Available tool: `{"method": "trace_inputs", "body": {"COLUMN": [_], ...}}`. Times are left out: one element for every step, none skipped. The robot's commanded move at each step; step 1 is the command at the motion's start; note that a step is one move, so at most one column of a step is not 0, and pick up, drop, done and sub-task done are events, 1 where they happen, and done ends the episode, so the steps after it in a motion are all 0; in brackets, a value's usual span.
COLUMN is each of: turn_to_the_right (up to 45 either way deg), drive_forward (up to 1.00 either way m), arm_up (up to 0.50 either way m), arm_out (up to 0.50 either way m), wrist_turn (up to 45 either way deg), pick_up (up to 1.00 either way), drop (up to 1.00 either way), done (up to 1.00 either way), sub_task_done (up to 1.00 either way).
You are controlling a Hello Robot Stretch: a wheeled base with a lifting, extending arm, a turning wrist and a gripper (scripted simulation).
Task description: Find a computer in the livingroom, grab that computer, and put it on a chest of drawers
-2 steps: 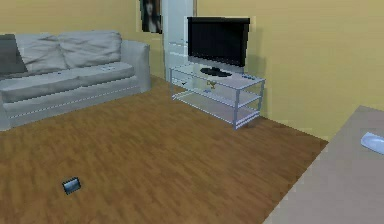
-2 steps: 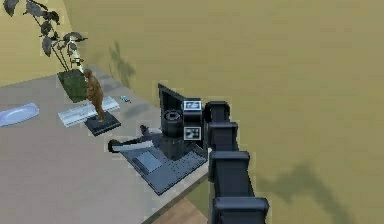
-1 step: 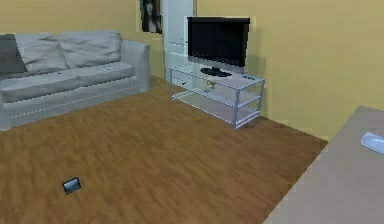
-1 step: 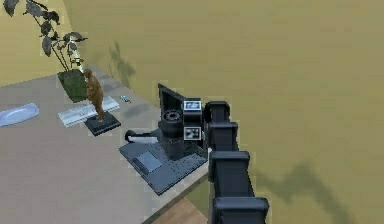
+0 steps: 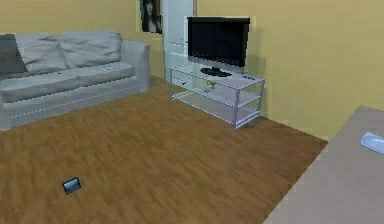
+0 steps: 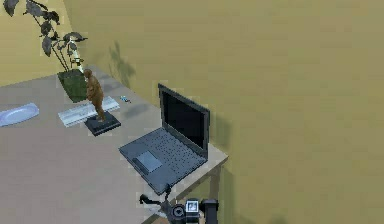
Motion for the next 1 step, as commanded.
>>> {"method": "trace_inputs", "body": {"turn_to_the_right": [0.0], "drive_forward": [0.0], "arm_up": [0.0], "arm_out": [0.0], "wrist_turn": [0.0], "pick_up": [1.0], "drop": [0.0], "done": [0.0], "sub_task_done": [0.0]}}
